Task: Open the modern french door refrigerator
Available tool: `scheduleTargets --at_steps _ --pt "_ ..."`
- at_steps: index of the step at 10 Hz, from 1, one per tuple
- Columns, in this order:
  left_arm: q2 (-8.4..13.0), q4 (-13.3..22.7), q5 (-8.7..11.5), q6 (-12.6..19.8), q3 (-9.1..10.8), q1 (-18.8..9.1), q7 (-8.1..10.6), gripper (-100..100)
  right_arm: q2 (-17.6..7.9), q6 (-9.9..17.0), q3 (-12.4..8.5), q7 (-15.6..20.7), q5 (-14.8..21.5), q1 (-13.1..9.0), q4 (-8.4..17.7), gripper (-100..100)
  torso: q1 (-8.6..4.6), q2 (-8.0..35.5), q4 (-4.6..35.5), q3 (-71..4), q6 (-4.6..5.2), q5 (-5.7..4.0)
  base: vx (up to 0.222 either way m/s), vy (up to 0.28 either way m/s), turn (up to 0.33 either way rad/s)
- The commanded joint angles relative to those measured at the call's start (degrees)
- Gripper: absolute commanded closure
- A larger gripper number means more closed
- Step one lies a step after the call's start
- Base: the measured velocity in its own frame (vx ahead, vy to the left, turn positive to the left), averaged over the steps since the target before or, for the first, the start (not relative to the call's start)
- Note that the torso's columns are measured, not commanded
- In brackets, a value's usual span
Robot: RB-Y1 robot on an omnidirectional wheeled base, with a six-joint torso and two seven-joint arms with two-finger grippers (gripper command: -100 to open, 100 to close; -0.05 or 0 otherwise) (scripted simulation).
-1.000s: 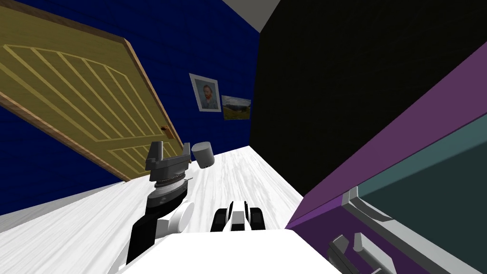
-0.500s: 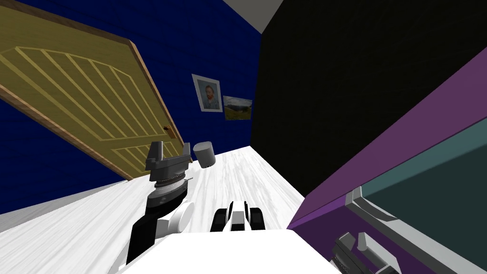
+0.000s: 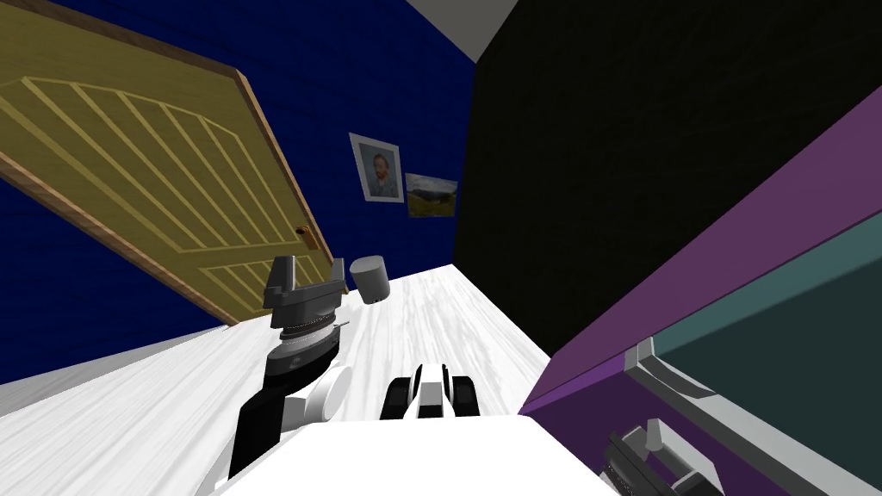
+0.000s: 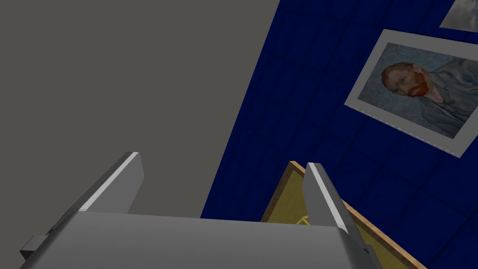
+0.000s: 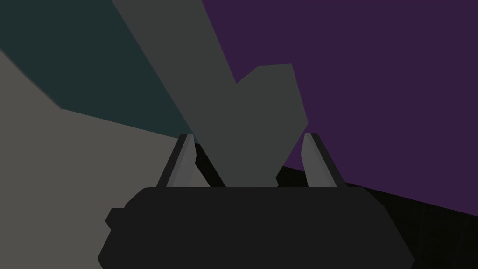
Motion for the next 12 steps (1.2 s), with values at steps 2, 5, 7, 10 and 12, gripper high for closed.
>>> scheduleTargets --at_steps 2,5,7,10,12 --pt "0.0 0.0 0.0 0.0 0.00 0.0 0.00 0 3.8 4.1 0.6 -0.6 2.4 -1.1 3.4 100 -0.15 0.0 0.0 0.2 0.00 -0.33 0.003 -0.087 -0.021" --pt "0.0 0.0 0.0 0.0 -0.01 0.0 0.00 0 4.3 6.4 0.4 -1.2 3.0 -2.1 5.4 100 -0.26 -0.1 -0.1 0.3 -0.06 -0.63 0.005 -0.035 -0.014" --pt "0.0 0.0 0.0 0.0 -0.02 0.0 0.00 0 2.0 3.9 0.1 -1.1 1.4 -1.2 3.4 100 0.17 0.2 0.0 0.3 0.07 -0.35 -0.040 0.146 0.026" --pt "0.0 0.0 0.0 0.0 -0.02 0.0 0.00 0 -0.1 1.1 0.0 -1.1 -0.2 -0.3 1.4 100 0.25 0.1 0.0 0.1 0.03 -0.05 -0.053 0.189 0.010" --pt "0.0 0.0 0.0 0.0 -0.02 0.0 0.00 0 -1.6 -0.9 -0.1 -1.1 -1.3 0.3 0.0 100 0.21 0.1 0.0 0.0 0.05 0.10 -0.044 0.139 0.020"
